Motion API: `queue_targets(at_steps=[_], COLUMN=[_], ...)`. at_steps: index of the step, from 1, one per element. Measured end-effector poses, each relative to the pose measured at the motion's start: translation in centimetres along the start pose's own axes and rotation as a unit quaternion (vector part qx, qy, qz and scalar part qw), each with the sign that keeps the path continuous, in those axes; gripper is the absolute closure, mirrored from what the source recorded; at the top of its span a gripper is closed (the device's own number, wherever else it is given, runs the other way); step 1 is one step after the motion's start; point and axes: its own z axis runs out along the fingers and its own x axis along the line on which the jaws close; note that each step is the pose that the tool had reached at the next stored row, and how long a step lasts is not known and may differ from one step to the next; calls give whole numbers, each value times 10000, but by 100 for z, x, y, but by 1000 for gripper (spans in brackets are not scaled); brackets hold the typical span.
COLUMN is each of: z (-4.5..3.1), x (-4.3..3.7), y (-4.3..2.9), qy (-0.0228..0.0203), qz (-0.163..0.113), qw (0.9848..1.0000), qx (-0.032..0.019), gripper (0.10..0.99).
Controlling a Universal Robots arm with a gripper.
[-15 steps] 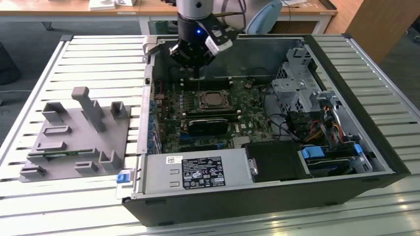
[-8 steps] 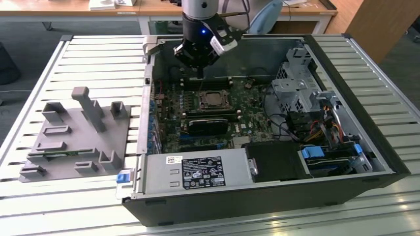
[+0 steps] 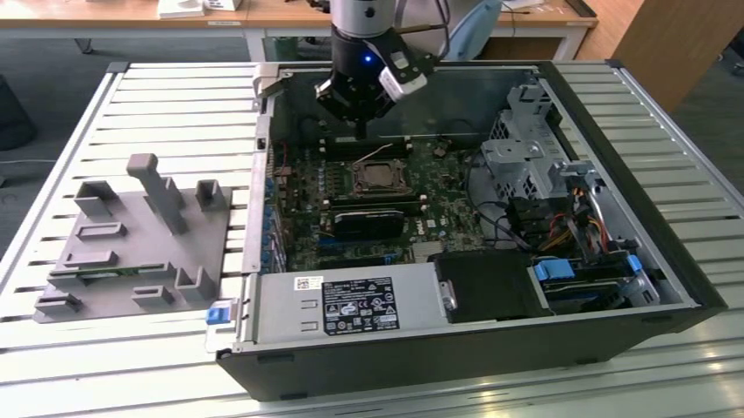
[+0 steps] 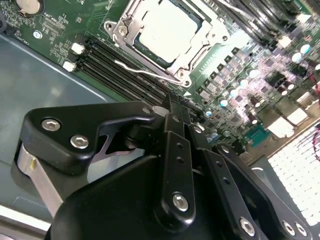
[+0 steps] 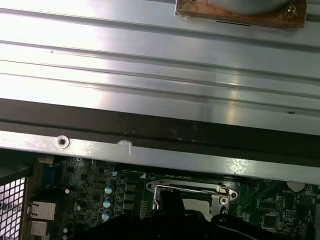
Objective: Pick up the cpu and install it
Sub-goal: 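Install the first cpu locking lever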
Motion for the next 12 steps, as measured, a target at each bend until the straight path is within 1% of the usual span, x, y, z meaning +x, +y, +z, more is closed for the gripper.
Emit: queue_targets(at_steps=[3, 4, 6, 8, 9, 12], z=[25, 34, 49, 76, 89, 127], x=[-2, -4, -6, -10, -14, -44], y=[-1, -3, -6, -9, -11, -15], qy=[-8, -9, -16, -22, -22, -22], qz=[126, 138, 150, 161, 163, 164], qw=[9999, 9999, 9998, 9997, 9997, 9996], qx=[-35, -60, -144, -194, -206, -208], gripper=[980, 980, 980, 980, 980, 980])
